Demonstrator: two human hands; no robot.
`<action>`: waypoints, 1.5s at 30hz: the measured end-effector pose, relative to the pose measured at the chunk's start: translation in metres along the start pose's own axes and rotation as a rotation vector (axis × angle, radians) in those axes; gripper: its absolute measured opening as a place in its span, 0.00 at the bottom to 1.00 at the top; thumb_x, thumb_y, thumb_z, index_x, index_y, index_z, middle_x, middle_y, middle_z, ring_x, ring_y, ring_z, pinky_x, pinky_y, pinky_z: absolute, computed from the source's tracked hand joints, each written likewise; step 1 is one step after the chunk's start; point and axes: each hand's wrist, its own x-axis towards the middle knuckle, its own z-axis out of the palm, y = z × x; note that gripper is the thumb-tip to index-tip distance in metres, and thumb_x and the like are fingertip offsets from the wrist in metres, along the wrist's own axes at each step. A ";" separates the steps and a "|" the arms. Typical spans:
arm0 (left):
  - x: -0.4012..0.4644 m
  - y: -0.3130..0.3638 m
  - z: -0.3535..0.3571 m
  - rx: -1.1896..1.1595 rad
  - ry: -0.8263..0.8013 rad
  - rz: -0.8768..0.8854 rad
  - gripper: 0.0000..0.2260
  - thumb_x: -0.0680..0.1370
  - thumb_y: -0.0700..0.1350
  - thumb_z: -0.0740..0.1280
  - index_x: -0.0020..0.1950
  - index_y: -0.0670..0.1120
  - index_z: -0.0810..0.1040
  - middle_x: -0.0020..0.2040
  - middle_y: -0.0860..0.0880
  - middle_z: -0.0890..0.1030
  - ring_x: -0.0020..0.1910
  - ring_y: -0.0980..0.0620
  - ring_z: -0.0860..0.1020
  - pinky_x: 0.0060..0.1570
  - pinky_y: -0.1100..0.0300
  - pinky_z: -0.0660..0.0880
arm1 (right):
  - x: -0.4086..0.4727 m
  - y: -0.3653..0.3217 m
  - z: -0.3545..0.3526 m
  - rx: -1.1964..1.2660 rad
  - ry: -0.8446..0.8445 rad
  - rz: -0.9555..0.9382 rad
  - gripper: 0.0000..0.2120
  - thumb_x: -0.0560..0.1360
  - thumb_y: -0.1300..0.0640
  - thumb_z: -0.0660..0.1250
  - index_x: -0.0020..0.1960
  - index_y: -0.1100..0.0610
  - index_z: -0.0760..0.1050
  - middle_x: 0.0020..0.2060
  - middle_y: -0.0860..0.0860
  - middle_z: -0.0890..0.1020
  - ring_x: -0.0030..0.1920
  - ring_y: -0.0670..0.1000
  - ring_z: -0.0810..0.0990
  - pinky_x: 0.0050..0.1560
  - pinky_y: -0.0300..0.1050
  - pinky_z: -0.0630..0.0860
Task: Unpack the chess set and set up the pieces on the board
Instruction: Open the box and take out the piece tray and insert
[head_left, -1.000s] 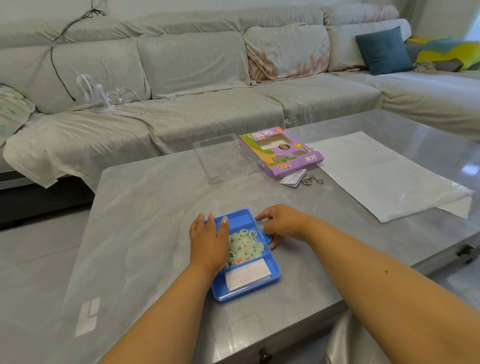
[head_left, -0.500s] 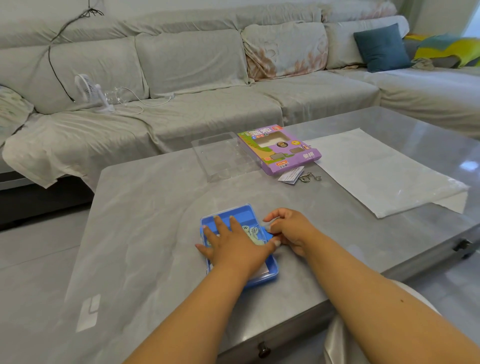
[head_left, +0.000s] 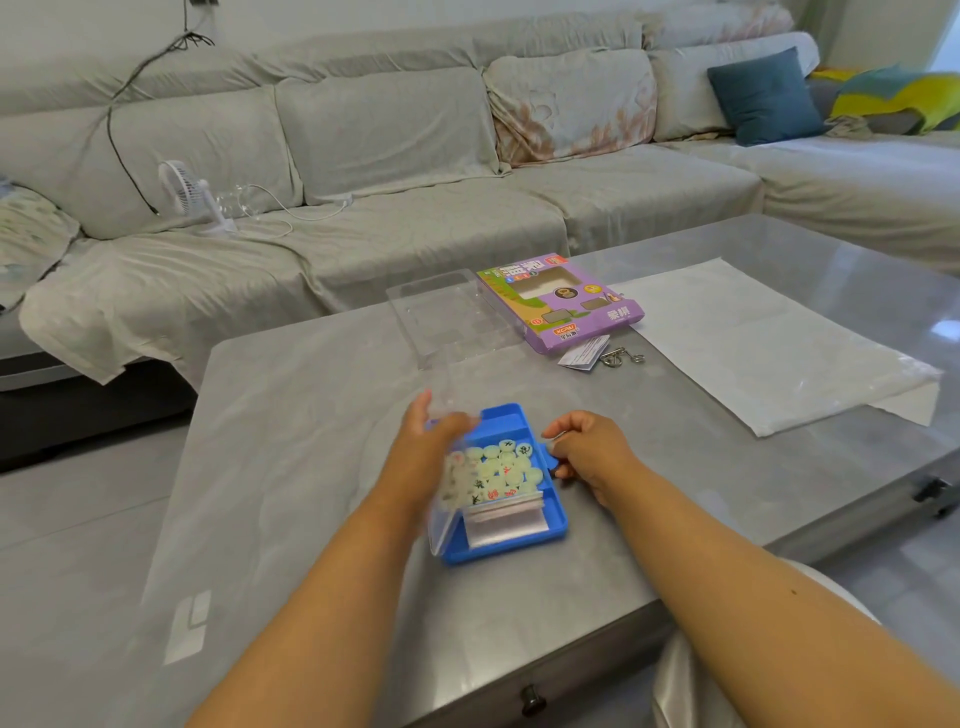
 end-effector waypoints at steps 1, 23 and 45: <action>-0.002 0.000 -0.009 -0.151 0.011 -0.029 0.38 0.65 0.52 0.71 0.73 0.52 0.63 0.66 0.50 0.70 0.59 0.54 0.72 0.55 0.55 0.70 | 0.002 0.000 -0.001 -0.036 0.007 -0.006 0.08 0.74 0.68 0.63 0.41 0.58 0.76 0.33 0.55 0.79 0.22 0.48 0.74 0.26 0.42 0.73; 0.001 -0.047 -0.106 -0.508 0.658 -0.019 0.12 0.79 0.32 0.57 0.61 0.32 0.71 0.50 0.35 0.76 0.40 0.44 0.79 0.34 0.60 0.80 | -0.011 -0.021 0.005 -0.468 -0.019 -0.404 0.07 0.75 0.63 0.62 0.43 0.61 0.79 0.38 0.54 0.82 0.39 0.51 0.77 0.37 0.39 0.69; 0.036 -0.021 -0.141 0.711 0.939 0.033 0.18 0.77 0.48 0.65 0.66 0.45 0.73 0.68 0.39 0.68 0.67 0.36 0.62 0.64 0.43 0.62 | -0.007 -0.009 0.018 -0.082 0.052 -0.128 0.15 0.72 0.54 0.72 0.32 0.59 0.72 0.26 0.54 0.76 0.22 0.49 0.69 0.24 0.38 0.67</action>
